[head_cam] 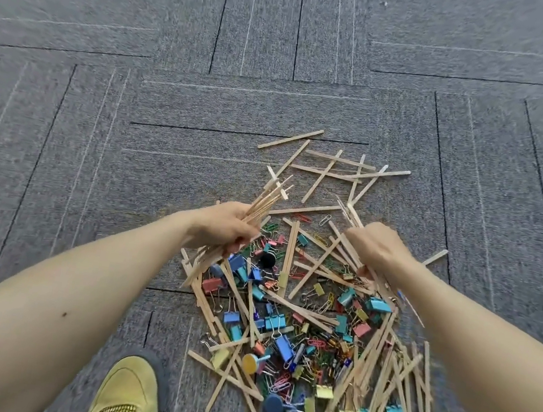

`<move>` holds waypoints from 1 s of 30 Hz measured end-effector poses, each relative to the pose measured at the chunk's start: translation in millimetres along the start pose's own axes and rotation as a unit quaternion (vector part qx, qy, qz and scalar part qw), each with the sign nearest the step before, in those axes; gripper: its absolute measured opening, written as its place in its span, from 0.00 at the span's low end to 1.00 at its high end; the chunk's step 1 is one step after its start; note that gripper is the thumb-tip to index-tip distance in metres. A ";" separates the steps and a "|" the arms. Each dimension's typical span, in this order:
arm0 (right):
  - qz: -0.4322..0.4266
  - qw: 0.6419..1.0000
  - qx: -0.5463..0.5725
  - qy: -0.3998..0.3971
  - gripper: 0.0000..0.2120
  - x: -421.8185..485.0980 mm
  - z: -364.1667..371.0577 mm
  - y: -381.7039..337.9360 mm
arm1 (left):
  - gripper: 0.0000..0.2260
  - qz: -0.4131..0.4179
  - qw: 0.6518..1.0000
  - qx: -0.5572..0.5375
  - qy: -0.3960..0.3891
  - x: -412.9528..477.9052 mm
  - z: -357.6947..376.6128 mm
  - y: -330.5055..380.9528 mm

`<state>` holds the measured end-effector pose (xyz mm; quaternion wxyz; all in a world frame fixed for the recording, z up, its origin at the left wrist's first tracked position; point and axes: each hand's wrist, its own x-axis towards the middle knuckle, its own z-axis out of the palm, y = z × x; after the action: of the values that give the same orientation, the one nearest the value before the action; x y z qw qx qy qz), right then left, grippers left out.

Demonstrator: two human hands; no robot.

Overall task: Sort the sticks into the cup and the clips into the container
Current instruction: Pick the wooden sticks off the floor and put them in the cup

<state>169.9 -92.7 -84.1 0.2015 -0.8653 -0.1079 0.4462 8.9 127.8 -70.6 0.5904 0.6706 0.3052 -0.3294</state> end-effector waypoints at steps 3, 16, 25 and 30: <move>0.008 0.995 0.081 -0.050 0.11 -11.6 -3.5 1.4 | 0.08 0.008 0.999 -0.032 0.002 -6.1 8.3 0.6; -0.061 0.984 0.148 -0.074 0.11 -109.4 -58.5 -19.5 | 0.20 0.082 0.992 -0.093 0.016 -79.7 63.5 65.8; -0.155 0.967 0.200 -0.017 0.13 -251.6 -146.9 -47.7 | 0.18 0.192 0.971 -0.109 0.091 -218.0 118.5 166.9; -0.191 0.926 0.326 0.019 0.19 -378.4 -223.9 -69.6 | 0.15 0.269 0.940 -0.163 0.135 -333.8 153.5 257.6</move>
<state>133.1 -225.6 339.1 0.5560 -0.7230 -0.1155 0.3935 2.9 -61.4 336.2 0.7118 0.6601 0.2399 -0.0105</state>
